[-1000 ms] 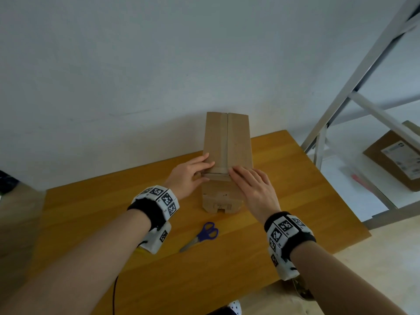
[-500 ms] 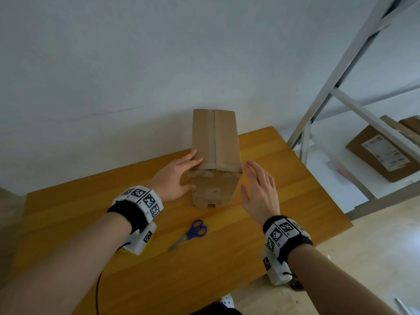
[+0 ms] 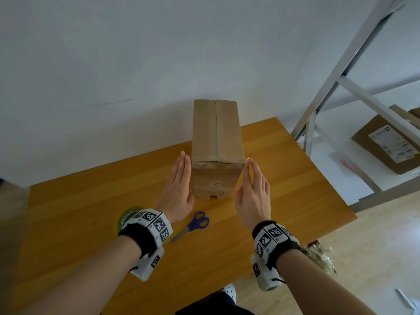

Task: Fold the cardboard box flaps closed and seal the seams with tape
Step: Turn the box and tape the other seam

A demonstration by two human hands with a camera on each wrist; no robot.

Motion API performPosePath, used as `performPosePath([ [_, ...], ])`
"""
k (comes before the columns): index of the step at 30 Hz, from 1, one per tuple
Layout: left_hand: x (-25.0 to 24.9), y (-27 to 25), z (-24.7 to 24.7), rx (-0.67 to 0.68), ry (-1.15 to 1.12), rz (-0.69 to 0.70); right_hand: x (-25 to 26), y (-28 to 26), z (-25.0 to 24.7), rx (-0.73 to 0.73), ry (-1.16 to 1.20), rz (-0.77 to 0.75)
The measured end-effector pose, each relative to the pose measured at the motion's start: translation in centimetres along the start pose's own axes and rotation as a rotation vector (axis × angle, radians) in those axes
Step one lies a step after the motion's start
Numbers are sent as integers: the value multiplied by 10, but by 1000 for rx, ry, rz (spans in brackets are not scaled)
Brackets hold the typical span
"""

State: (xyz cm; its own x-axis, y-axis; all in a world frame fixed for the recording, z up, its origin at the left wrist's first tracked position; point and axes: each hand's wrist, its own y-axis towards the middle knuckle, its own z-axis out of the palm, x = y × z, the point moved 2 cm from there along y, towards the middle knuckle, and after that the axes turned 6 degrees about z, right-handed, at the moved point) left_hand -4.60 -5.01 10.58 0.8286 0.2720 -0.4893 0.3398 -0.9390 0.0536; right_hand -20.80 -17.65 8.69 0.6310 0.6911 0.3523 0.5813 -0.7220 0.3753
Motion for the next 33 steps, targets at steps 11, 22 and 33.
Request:
performPosePath([
  [11, -11, -2, 16, 52, -94, -78, 15, -4, 16, 24, 26, 121],
  [22, -5, -4, 13, -61, -416, -208, 6, -4, 4, 61, 280, 182],
  [33, -21, 21, 3, -130, -545, -143, 16, 20, -8, 157, 496, 221],
])
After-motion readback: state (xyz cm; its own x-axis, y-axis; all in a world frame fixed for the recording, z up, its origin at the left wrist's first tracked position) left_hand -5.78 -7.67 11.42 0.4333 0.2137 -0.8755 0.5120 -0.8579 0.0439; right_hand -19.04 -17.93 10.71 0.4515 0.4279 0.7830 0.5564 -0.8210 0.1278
